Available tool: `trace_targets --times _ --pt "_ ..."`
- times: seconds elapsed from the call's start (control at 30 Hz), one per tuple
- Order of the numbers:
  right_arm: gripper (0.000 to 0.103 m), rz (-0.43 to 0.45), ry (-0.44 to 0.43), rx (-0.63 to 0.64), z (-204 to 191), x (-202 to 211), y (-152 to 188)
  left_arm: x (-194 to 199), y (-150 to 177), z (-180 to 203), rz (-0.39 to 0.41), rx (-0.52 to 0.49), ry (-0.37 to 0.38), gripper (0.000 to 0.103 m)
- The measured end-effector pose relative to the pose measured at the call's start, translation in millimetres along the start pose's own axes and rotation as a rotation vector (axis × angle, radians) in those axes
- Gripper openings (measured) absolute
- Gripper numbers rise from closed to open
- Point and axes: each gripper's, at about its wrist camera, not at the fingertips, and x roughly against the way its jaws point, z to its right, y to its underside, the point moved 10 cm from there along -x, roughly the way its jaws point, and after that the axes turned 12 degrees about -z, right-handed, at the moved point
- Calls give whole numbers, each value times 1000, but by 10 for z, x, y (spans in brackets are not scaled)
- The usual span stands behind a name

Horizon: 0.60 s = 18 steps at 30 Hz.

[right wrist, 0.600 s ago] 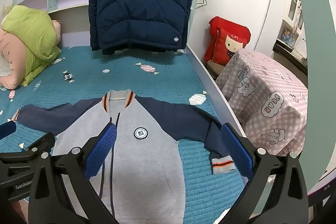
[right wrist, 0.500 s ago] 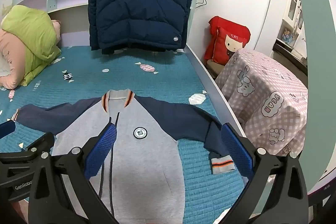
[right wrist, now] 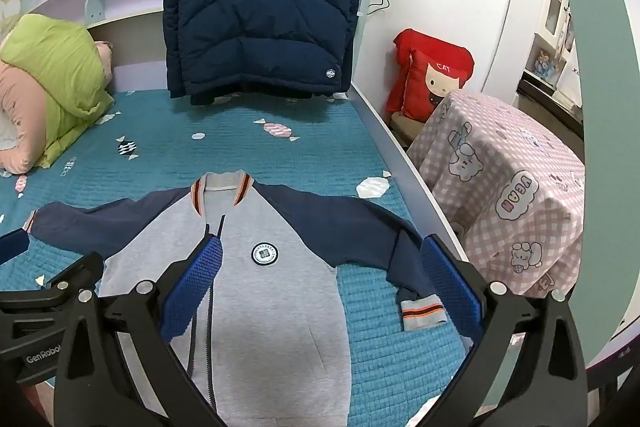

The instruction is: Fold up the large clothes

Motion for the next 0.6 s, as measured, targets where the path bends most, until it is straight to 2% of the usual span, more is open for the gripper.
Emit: trace_targets --times 0.6 --pt "96 -10 0 -9 41 -57 22 -53 70 3 -10 -1 -5 99"
